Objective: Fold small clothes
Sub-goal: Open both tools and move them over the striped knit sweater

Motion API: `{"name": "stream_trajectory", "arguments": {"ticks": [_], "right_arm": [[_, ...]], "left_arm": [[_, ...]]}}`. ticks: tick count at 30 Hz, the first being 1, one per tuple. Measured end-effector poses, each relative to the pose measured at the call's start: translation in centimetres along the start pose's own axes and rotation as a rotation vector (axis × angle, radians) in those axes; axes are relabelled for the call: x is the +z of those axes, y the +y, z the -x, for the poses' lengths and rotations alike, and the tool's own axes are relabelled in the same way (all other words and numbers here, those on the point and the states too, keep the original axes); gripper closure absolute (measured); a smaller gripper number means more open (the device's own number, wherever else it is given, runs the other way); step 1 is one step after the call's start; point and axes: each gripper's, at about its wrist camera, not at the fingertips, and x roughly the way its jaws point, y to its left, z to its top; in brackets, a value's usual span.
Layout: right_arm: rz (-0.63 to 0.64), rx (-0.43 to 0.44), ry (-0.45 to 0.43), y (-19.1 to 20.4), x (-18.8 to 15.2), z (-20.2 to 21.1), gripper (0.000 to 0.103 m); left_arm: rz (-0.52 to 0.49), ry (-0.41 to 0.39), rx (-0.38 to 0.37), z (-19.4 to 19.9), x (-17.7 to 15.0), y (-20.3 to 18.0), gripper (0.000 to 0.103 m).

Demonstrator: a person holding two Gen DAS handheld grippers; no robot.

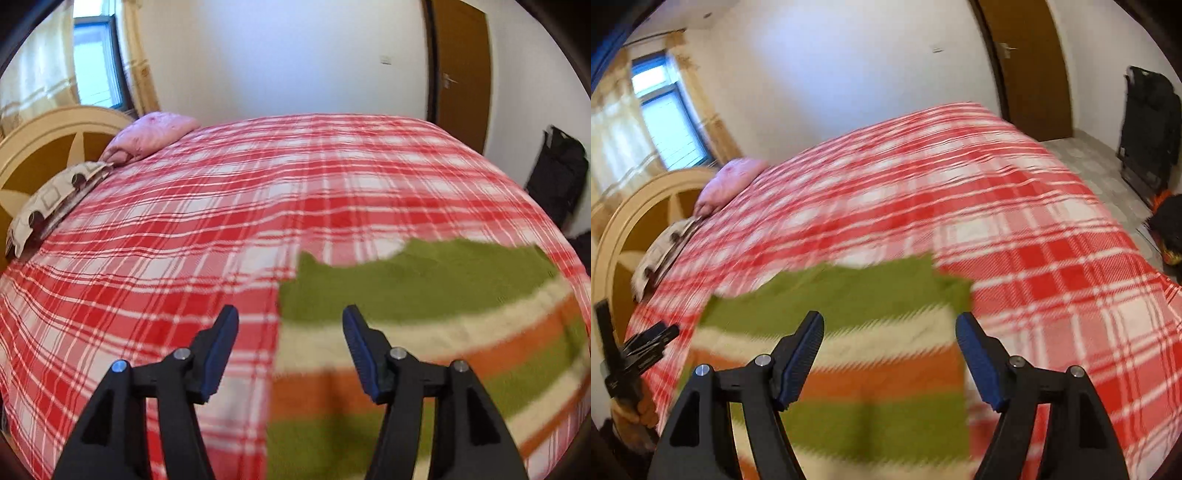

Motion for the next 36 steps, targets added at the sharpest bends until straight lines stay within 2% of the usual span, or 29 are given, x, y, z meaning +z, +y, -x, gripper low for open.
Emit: {"name": "stream_trajectory", "arguments": {"ticks": [2, 4, 6, 11, 13, 16, 21, 23, 25, 31, 36], "right_arm": [[0.088, -0.031, 0.021, 2.7, -2.9, 1.5, 0.029], [0.113, -0.044, 0.023, 3.3, -3.8, 1.8, 0.029], [0.196, -0.068, 0.035, 5.0, -7.2, 2.5, 0.029], [0.228, -0.101, 0.12, 5.0, -11.8, 0.6, 0.029], [0.231, -0.111, 0.118, 4.7, -12.9, 0.2, 0.028], [0.246, -0.134, 0.076, 4.9, -13.6, 0.2, 0.028], [0.214, -0.176, 0.037, 5.2, -14.1, 0.1, 0.025], [0.206, -0.184, 0.025, 5.2, -14.2, 0.1, 0.025], [0.207, -0.188, 0.016, 5.4, -14.2, 0.1, 0.025], [0.202, -0.189, -0.007, 5.4, -14.5, 0.3, 0.024], [0.202, -0.189, -0.027, 5.6, -14.8, 0.4, 0.024]], "left_arm": [[-0.034, -0.001, -0.002, 0.9, -1.3, -0.7, 0.042], [-0.06, -0.008, 0.002, 1.7, -2.3, -1.2, 0.041], [-0.066, -0.009, 0.006, 2.5, -3.9, -1.6, 0.041], [-0.067, 0.044, 0.006, 2.4, -6.6, -2.3, 0.04], [-0.071, 0.071, 0.016, 1.9, -7.5, -2.2, 0.04], [-0.076, 0.105, 0.058, 1.0, -8.6, -2.2, 0.032], [-0.083, 0.073, 0.111, 1.4, -9.1, -2.7, 0.025], [-0.083, 0.057, 0.166, 1.4, -9.4, -2.8, 0.006], [-0.058, 0.048, 0.2, 1.4, -9.6, -2.4, 0.0], [0.062, 0.1, 0.112, 1.0, -9.7, -0.3, 0.0], [0.054, 0.108, 0.072, 1.8, -10.0, -0.2, 0.0]]}}
